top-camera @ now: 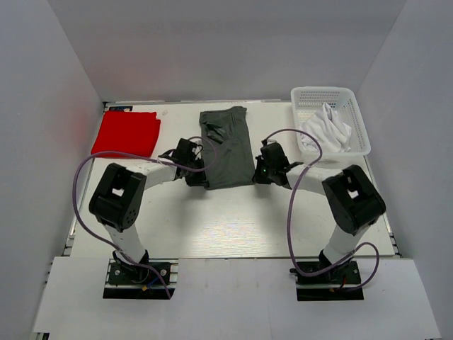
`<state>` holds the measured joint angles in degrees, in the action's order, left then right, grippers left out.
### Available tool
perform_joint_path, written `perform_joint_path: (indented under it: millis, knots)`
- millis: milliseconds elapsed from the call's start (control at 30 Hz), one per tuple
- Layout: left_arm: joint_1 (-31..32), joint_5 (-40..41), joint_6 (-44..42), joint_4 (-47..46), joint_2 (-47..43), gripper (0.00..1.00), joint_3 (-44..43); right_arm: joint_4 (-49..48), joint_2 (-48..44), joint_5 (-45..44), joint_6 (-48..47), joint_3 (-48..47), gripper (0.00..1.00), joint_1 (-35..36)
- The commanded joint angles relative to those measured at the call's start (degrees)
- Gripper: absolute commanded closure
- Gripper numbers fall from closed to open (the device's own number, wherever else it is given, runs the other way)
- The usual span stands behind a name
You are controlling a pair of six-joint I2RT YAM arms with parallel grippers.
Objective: Fold and stack the t-shirts
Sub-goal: Grab one side of the 2/3 rectangular tshirt with both arms, then fold the long partially folded tshirt into a neat square
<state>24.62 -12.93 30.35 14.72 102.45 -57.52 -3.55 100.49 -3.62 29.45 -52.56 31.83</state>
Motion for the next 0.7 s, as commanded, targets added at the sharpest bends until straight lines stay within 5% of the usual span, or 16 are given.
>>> perform_joint_path:
  millis: [0,400,667]
  knots:
    - [1.9,-0.2,0.6,5.1,-6.6,1.00,4.2,3.5,-8.4,1.2,-1.4,3.8,1.00,0.6]
    - [8.3,-14.4,2.9,17.7,-30.9,1.00,9.2,27.1,-36.2,13.2,-4.4,10.2,1.00,4.2]
    - [9.0,-16.7,3.6,13.8,-38.4,1.00,8.9,32.8,-41.2,9.9,-7.7,4.3,1.00,3.8]
